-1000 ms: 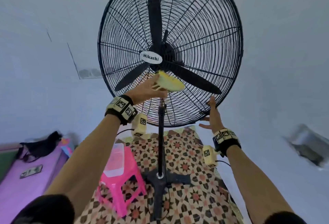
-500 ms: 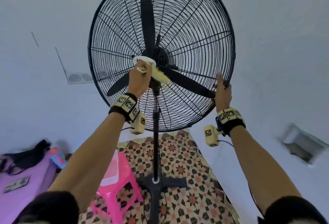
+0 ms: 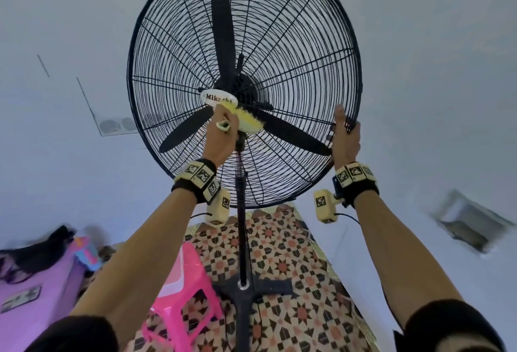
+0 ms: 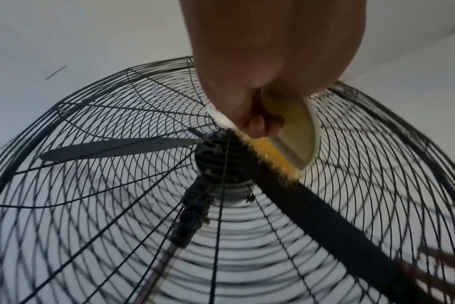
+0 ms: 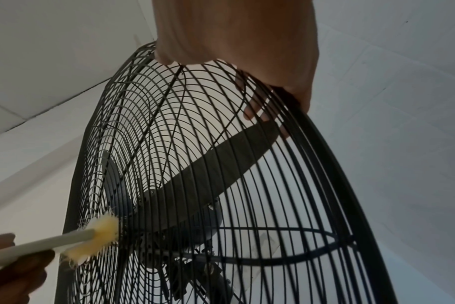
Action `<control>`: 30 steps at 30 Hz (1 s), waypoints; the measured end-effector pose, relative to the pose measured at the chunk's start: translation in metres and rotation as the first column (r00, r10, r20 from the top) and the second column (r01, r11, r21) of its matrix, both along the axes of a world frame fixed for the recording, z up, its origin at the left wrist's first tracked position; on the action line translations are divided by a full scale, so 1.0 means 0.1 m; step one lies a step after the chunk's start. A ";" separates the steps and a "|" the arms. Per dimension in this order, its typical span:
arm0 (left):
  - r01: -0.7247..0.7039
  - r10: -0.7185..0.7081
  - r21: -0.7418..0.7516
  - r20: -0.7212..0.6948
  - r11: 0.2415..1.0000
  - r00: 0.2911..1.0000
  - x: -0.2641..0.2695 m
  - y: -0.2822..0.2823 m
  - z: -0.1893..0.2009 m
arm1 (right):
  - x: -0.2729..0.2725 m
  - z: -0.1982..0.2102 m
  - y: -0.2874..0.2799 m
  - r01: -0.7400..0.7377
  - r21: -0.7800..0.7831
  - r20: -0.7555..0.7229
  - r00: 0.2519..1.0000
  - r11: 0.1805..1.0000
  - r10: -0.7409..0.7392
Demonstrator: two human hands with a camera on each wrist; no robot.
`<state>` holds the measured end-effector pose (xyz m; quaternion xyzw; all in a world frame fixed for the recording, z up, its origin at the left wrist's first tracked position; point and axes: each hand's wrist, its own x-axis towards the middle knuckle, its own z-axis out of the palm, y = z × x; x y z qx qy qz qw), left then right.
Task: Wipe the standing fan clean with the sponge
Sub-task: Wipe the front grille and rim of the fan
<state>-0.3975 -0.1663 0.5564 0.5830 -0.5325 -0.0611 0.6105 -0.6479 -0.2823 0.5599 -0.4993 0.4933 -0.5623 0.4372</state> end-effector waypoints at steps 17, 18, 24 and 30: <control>0.249 -0.286 0.282 0.099 0.927 0.953 -0.14 0.17 0.02 | 0.01 -0.07 -0.04 0.015 -0.008 0.035 0.999 1.000 -0.015; 0.174 -0.199 0.211 0.102 0.962 0.975 -0.09 0.15 0.03 | 0.00 -0.07 -0.02 0.011 -0.007 0.032 0.999 1.000 -0.011; 0.003 -0.003 -0.007 -0.005 1.000 1.000 -0.25 0.02 -0.08 | 0.02 -0.04 0.03 0.022 0.000 0.055 0.998 1.000 -0.022; 0.090 -0.098 0.068 0.126 0.994 0.987 -0.52 0.15 -0.29 | 0.01 -0.07 0.03 0.005 0.011 0.039 0.999 1.000 -0.005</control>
